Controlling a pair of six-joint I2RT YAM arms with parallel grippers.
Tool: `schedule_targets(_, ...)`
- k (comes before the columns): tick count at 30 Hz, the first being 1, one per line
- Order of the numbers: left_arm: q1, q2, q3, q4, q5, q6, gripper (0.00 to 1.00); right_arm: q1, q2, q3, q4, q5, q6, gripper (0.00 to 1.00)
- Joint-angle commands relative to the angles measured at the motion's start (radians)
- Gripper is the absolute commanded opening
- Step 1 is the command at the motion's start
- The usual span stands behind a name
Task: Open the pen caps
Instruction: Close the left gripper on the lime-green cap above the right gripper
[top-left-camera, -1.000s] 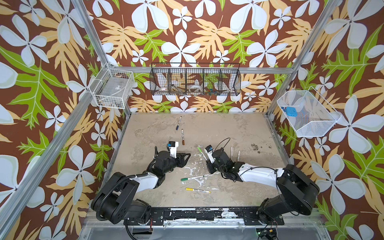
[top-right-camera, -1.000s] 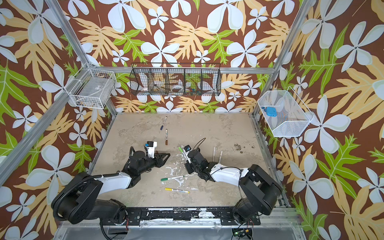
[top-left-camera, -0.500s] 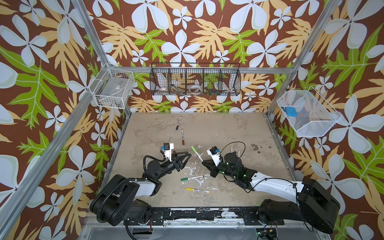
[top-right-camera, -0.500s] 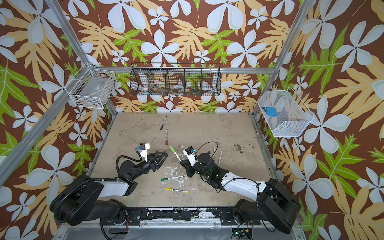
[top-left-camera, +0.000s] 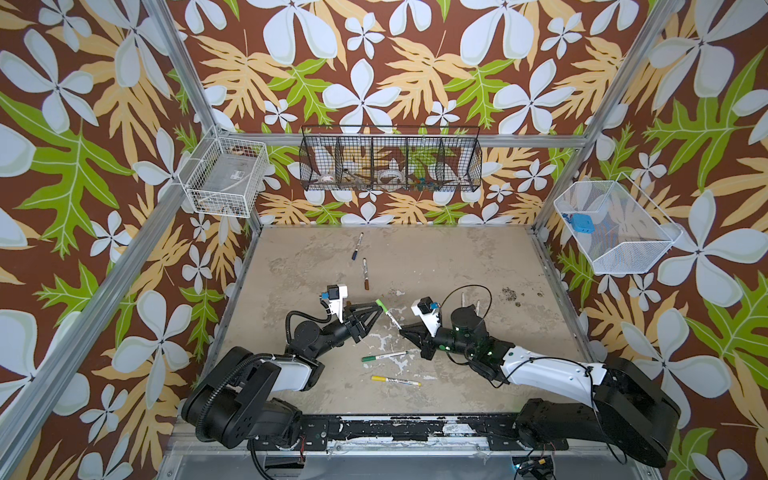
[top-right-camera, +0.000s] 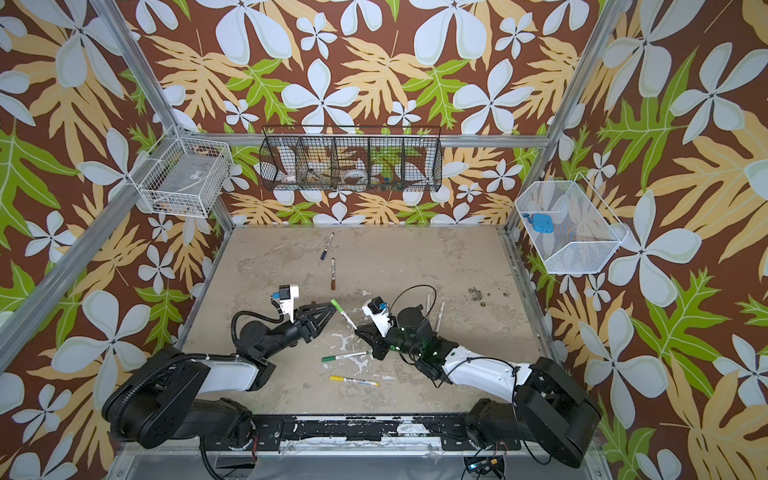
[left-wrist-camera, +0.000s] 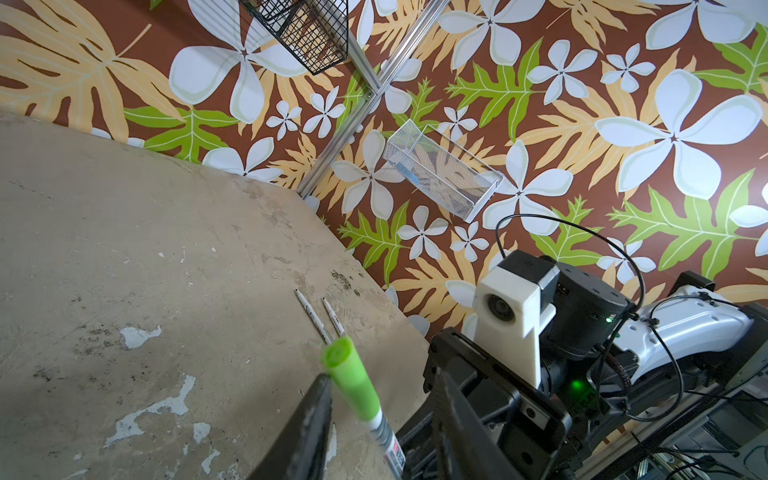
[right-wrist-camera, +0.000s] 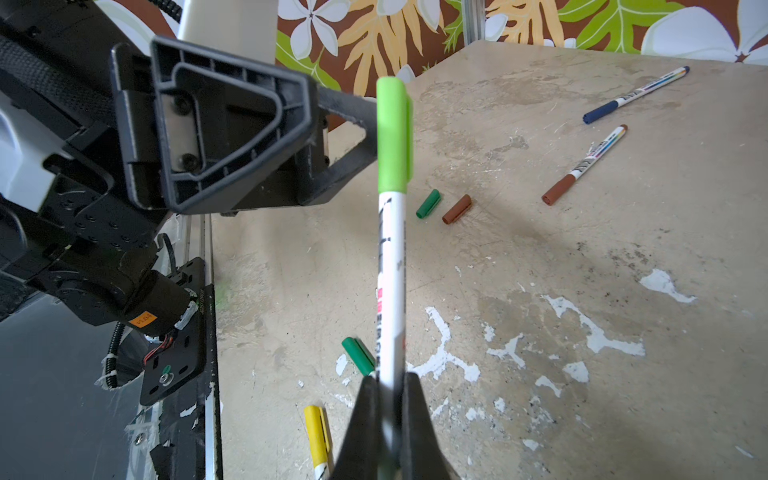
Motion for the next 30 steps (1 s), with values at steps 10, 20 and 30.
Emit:
schedule_targets(10,0.002,0.029,0.011,0.091,0.031,-0.048,0.37,0.011,0.018,0.006,0.056,-0.068,-0.036,0.00)
schedule_targets(20,0.003,0.028,0.008,0.097,0.034,-0.046,0.10,0.016,0.011,0.000,0.056,-0.051,-0.037,0.17)
schedule_targets(30,-0.039,0.136,0.044,0.256,0.163,-0.071,0.04,0.017,-0.027,-0.002,0.064,-0.054,-0.049,0.34)
